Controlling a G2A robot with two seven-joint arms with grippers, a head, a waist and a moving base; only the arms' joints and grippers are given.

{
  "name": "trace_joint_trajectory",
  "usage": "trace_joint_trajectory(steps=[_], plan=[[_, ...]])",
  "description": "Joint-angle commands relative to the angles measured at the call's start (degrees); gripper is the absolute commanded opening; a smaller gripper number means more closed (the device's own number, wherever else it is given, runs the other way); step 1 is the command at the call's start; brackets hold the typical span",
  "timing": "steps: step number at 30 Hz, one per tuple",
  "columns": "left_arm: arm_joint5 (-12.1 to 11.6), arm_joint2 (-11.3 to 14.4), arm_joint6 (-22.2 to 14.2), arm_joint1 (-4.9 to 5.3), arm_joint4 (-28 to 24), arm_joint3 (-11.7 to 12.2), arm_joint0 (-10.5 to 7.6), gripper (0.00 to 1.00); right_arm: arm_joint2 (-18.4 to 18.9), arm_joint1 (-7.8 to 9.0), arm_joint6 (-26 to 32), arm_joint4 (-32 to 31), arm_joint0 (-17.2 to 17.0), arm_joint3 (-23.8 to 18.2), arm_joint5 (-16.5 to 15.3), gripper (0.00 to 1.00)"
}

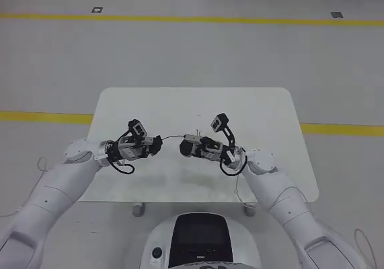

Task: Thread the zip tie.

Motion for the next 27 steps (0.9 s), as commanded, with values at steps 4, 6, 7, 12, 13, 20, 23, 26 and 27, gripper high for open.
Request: trace_joint_trajectory(steps=[4,6,7,12,13,20,23,26,27], plan=[[-0.2,0.9,0.0,0.28,-0.8,0.5,-0.40,0.00,0.3,0.01,1.6,0.5,0.1,-0.2,0.0,0.34],[-0.4,1.2,0.0,0.36,-1.2,0.9,-0.59,0.00,0.4,0.01,2.7,0.7,0.0,-0.4,0.0,0.34],[-0.4,1.4,0.0,0.38,-1.4,0.9,-0.69,0.00,0.4,0.02,3.3,0.8,0.0,-0.4,0.0,0.35],[-0.6,2.2,0.0,0.45,-2.1,1.3,-1.18,0.00,0.8,0.02,5.1,0.9,-0.1,-0.7,0.0,0.34],[-0.7,2.4,0.0,0.45,-2.2,1.3,-1.27,0.00,0.8,0.01,5.2,1.0,-0.1,-0.7,0.0,0.33],[-1.0,3.8,0.0,0.44,-2.1,2.1,-2.09,0.00,1.0,-0.12,5.4,1.0,-0.2,-0.6,0.0,0.22],[-1.1,4.3,0.0,0.40,-2.1,2.4,-2.40,0.00,0.9,-0.20,5.4,0.9,-0.2,-0.5,0.0,0.18],[-1.2,4.8,0.0,0.37,-2.3,2.7,-2.63,0.00,0.8,-0.30,5.2,0.9,-0.2,-0.3,0.0,0.17],[-1.2,4.9,0.0,0.36,-2.4,2.7,-2.69,0.00,0.8,-0.33,5.2,0.9,-0.1,-0.2,0.0,0.18]])
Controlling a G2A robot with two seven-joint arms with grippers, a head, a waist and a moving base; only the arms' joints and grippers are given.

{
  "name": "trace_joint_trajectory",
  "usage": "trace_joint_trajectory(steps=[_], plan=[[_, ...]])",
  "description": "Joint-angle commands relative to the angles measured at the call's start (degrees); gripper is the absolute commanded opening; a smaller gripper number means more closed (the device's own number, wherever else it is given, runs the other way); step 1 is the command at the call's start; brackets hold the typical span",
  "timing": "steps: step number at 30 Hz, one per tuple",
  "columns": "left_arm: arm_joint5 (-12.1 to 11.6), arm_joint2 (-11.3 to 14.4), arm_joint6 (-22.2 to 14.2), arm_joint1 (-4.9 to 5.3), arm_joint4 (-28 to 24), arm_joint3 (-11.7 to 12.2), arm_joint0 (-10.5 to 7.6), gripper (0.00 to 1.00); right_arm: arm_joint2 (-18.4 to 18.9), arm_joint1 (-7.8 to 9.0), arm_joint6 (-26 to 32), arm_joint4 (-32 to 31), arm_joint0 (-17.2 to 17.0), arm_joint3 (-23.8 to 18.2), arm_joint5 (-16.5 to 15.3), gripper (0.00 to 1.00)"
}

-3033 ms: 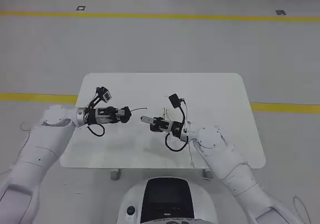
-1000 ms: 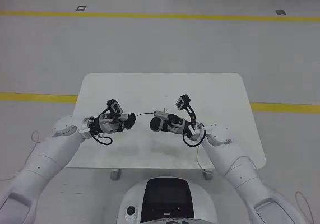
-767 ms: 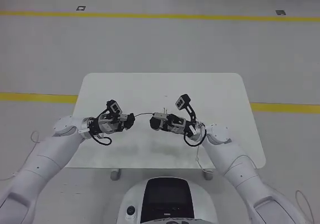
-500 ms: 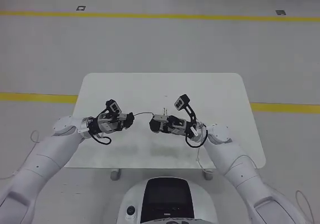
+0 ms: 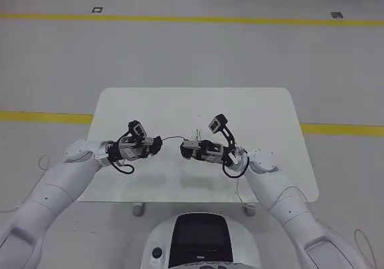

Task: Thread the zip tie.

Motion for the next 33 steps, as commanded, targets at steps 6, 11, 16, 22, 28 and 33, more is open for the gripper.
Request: trace_joint_trajectory(steps=[6,11,16,22,28,33], plan=[[-0.4,0.8,0.0,0.04,-0.6,0.2,-0.46,0.00,-0.4,-0.19,-0.8,-0.4,0.3,0.8,0.0,0.19],[-0.6,1.2,0.0,0.27,-1.1,0.0,-0.56,0.00,-0.4,-0.29,-1.3,-0.4,0.3,1.1,0.0,0.19],[-0.8,1.6,0.0,0.53,-1.6,-0.4,-0.51,0.00,-0.2,-0.41,-1.8,-0.4,0.3,1.3,0.0,0.20],[-0.9,2.2,0.0,0.79,-1.8,-0.5,-0.70,0.00,0.4,-0.54,-1.5,0.1,-0.1,0.9,0.0,0.17],[-1.1,2.6,0.0,0.93,-2.2,-0.5,-0.90,0.00,1.1,-0.65,-0.9,0.3,-0.3,1.1,0.0,0.06],[-1.2,3.1,0.0,1.04,-2.5,-0.4,-1.07,0.00,1.3,-0.79,-0.7,0.1,-0.4,1.1,0.0,0.05]])
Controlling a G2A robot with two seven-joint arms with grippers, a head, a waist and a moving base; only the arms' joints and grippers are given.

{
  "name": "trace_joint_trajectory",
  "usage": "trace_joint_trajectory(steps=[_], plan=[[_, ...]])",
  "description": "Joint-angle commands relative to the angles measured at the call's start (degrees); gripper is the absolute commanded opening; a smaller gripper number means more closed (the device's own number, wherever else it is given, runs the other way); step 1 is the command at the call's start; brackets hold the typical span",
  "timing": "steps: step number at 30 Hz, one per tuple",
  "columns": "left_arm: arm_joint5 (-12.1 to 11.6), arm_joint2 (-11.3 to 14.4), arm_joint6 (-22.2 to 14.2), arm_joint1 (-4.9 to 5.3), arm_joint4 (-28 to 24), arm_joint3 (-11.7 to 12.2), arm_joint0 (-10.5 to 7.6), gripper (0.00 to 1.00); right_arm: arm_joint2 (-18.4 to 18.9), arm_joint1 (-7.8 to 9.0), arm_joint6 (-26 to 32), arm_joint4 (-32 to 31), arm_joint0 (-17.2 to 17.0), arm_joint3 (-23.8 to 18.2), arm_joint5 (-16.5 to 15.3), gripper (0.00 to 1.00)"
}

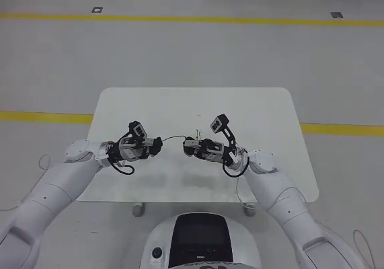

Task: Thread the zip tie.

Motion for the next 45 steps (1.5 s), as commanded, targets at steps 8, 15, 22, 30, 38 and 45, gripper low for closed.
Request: trace_joint_trajectory(steps=[8,15,22,30,38,45], plan=[[-0.2,0.7,0.0,0.17,-0.5,-0.2,-0.21,0.00,0.2,-0.28,0.2,-0.1,0.0,0.5,0.0,0.31],[-0.4,1.1,0.0,0.43,-0.9,-0.8,-0.25,0.00,0.2,-0.52,0.2,-0.1,0.3,1.0,0.0,0.32],[-0.4,1.6,0.0,0.69,-1.2,-1.0,-0.38,0.00,0.2,-0.81,0.4,0.1,0.5,1.3,0.0,0.25],[-0.5,2.1,0.0,0.88,-1.6,-1.1,-0.61,0.00,0.5,-1.07,0.6,-0.1,0.5,1.4,0.0,0.19],[-0.5,2.6,0.0,0.97,-2.1,-0.9,-0.91,0.00,1.0,-1.26,0.8,-0.4,0.4,1.5,0.0,0.15],[-0.6,3.0,0.0,1.01,-2.5,-0.7,-1.12,0.00,1.3,-1.39,1.1,-0.5,0.4,1.7,0.0,0.11]])
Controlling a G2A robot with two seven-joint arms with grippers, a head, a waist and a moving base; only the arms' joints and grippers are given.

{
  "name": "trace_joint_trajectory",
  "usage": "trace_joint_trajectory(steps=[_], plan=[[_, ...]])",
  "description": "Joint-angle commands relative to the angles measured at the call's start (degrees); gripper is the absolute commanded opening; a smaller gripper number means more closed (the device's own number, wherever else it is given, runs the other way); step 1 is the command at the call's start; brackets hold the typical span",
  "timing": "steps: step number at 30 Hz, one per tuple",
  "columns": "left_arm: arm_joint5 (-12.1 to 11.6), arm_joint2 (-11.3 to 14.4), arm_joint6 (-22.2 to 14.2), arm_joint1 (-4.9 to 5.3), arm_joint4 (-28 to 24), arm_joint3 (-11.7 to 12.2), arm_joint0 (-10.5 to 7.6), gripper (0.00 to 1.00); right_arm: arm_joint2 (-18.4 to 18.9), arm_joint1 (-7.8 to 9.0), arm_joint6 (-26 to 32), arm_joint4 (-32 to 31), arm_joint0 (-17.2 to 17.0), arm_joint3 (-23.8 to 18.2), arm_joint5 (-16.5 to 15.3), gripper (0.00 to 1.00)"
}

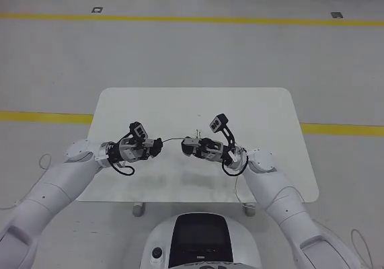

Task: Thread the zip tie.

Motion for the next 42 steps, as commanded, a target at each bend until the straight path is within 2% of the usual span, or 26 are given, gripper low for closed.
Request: trace_joint_trajectory(steps=[1,8,13,15,16,18,23,42], plan=[[0.0,0.1,0.0,0.00,-0.1,0.1,-0.06,0.00,0.1,-0.04,0.1,-0.1,0.0,0.0,0.0,0.11],[-0.1,0.6,0.0,0.00,-0.3,0.3,-0.24,0.00,0.4,-0.13,0.3,-0.2,-0.2,0.1,0.0,0.00],[-0.2,0.8,0.0,-0.01,-0.4,0.3,-0.37,0.00,0.7,-0.17,0.4,-0.3,-0.3,0.1,0.0,0.01],[-0.3,0.9,0.0,0.01,-0.4,0.3,-0.40,0.00,0.9,-0.20,0.4,-0.3,-0.3,0.1,0.0,0.26],[-0.3,1.0,0.0,0.02,-0.5,0.3,-0.40,0.00,1.0,-0.21,0.4,-0.2,-0.4,0.0,0.0,0.31],[-0.3,1.1,0.0,0.05,-0.6,0.2,-0.40,0.00,1.1,-0.24,0.4,-0.2,-0.4,0.0,0.0,0.36],[-0.2,1.3,0.0,0.16,-0.7,0.1,-0.44,0.00,1.3,-0.35,0.3,-0.2,-0.6,-0.1,0.0,0.39],[-0.4,2.1,0.0,0.58,-1.2,-0.3,-0.66,0.00,2.1,-0.76,0.6,0.3,-0.3,1.1,0.0,0.29]])
